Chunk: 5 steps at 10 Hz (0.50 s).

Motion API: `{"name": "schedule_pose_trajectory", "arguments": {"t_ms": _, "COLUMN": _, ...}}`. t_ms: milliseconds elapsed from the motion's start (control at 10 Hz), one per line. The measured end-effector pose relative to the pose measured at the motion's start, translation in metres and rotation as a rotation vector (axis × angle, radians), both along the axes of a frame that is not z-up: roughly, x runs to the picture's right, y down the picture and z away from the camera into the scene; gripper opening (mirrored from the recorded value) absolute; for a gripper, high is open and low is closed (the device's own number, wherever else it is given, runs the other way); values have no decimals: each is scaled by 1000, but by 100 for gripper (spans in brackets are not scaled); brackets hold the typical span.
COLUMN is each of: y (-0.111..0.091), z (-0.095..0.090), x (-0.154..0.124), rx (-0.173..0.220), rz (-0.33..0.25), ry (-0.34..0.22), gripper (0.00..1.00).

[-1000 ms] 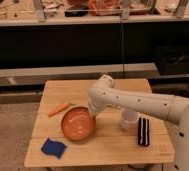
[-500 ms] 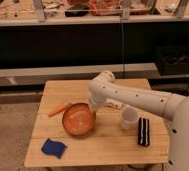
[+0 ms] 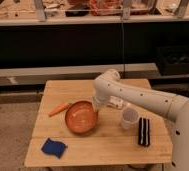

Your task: Drag the ceramic bowl in a circle

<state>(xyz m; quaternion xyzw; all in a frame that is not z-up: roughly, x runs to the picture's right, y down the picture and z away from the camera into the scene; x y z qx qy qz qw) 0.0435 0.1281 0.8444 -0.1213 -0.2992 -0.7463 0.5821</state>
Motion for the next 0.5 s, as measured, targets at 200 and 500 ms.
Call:
{"name": "schedule_pose_trajectory", "arguments": {"t_ms": 200, "y": 4, "z": -3, "x": 25, "rx": -10, "rz": 29, "ry": 12, "gripper": 1}}
{"name": "schedule_pose_trajectory", "arguments": {"t_ms": 500, "y": 8, "z": -5, "x": 36, "rx": -21, "rz": 62, "ry": 22, "gripper": 1}}
